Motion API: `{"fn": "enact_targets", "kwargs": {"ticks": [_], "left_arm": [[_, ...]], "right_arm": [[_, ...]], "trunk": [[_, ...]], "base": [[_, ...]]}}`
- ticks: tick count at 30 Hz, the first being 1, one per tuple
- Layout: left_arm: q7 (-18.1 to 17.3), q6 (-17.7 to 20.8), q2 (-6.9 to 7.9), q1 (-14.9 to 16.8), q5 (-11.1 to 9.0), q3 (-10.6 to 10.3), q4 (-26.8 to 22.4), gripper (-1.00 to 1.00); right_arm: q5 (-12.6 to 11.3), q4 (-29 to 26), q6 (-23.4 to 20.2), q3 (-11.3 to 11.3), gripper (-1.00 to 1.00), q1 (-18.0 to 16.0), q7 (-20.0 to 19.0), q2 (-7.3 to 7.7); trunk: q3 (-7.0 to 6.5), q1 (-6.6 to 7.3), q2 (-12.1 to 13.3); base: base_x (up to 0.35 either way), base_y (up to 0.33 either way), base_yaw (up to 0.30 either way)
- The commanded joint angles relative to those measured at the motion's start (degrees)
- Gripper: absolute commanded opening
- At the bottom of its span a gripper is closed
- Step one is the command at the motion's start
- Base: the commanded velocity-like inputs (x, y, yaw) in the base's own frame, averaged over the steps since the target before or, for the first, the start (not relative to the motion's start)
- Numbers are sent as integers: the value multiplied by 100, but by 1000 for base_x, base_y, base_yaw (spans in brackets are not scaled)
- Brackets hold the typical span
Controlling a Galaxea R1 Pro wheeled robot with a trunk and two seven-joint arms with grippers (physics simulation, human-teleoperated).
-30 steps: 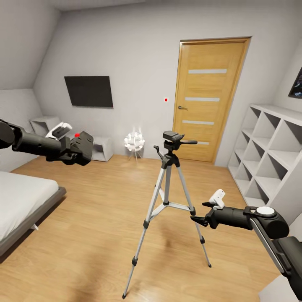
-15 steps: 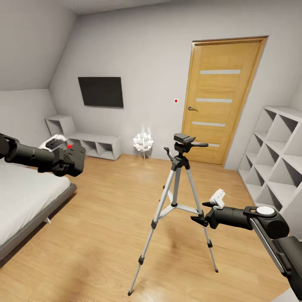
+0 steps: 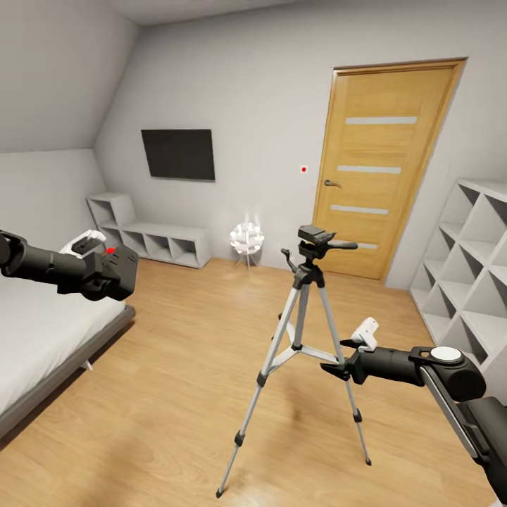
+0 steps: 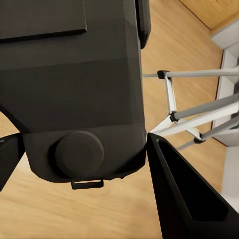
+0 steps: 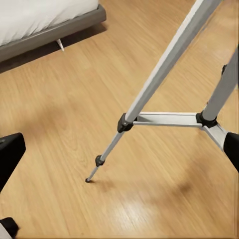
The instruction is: Attach the digital camera to the camera tripod in the bedroom.
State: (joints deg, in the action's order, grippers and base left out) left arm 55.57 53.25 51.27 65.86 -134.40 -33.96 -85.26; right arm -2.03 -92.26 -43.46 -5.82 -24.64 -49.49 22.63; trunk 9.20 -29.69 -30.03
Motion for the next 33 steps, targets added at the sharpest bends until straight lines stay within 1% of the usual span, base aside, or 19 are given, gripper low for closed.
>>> {"fn": "enact_targets", "kwargs": {"ticks": [1,4,6,7,8,9,10,11,14,16,18,19,21,22,28,29,30,31,33], "left_arm": [[46,1,6,14,-60,-14,-1,-100],[45,1,27,3,-60,-14,0,-100],[34,1,187,-90,-60,-10,-3,-100],[30,0,238,-110,-60,-11,-4,-100],[30,0,238,-110,-60,-11,-4,-100],[8,-8,441,-228,-60,-13,-6,-100],[4,-9,474,-262,-60,-11,-6,-100],[4,-9,474,-262,-60,-11,-6,-100],[-7,-13,550,-349,-60,7,-7,-100],[-6,-14,561,-364,-60,17,-7,-100],[3,-11,582,-423,-60,36,-8,-100],[5,-10,588,-450,-60,40,-8,-100],[9,-10,593,-481,-60,43,-8,-100],[12,-9,599,-519,-60,48,-8,-100],[37,-25,615,-840,-60,139,11,-100],[37,-25,615,-840,-60,139,11,-100],[44,-29,618,-1022,-60,256,22,-100],[44,-29,618,-1022,-60,256,22,-100],[48,-31,619,-1130,-60,361,27,-100]], "right_arm": [[-19,-3,-47,-5,100,-6,-1,19],[-16,-5,-70,-6,100,-6,-5,33],[20,20,-106,-5,100,-6,2,49],[33,28,-108,-3,100,-6,3,51],[33,28,-108,-3,100,-6,3,51],[88,50,-115,-2,100,-6,7,54],[97,53,-115,-3,100,-6,7,55],[97,53,-115,-3,100,-6,7,55],[120,68,-135,-2,100,6,9,54],[124,85,-163,-1,100,12,14,55],[193,271,-387,-5,100,25,32,54],[193,271,-387,-5,100,25,32,54],[361,457,-597,-22,100,30,40,52],[485,557,-684,-27,100,31,42,50],[1465,1282,-935,-8,100,31,35,-2],[1465,1282,-935,-8,100,31,35,-2],[1747,1539,-976,1,100,26,18,-12],[1747,1539,-976,1,100,26,18,-12],[1854,1634,-993,3,100,27,8,-16]], "trunk": [[12,-5,-11],[12,-5,-11],[12,-5,-11],[12,-5,-11],[12,-5,-11],[12,-5,-11],[12,-5,-11],[12,-5,-11],[12,-5,-11],[12,-5,-11],[12,-5,-11],[12,-5,-11],[12,-5,-11],[12,-5,-11],[12,-5,-11],[12,-5,-11],[12,-5,-11],[12,-5,-11],[12,-5,-11]], "base": [[166,-187,5],[122,-127,4],[32,-34,1],[20,-21,1],[20,-21,1],[8,-9,0],[7,-7,0],[7,-7,0],[4,-4,0],[2,-2,0],[1,-1,0],[0,0,0],[0,0,0],[0,0,0],[0,0,0],[0,0,0],[43,-5,0],[43,-5,0],[90,-25,0]]}}
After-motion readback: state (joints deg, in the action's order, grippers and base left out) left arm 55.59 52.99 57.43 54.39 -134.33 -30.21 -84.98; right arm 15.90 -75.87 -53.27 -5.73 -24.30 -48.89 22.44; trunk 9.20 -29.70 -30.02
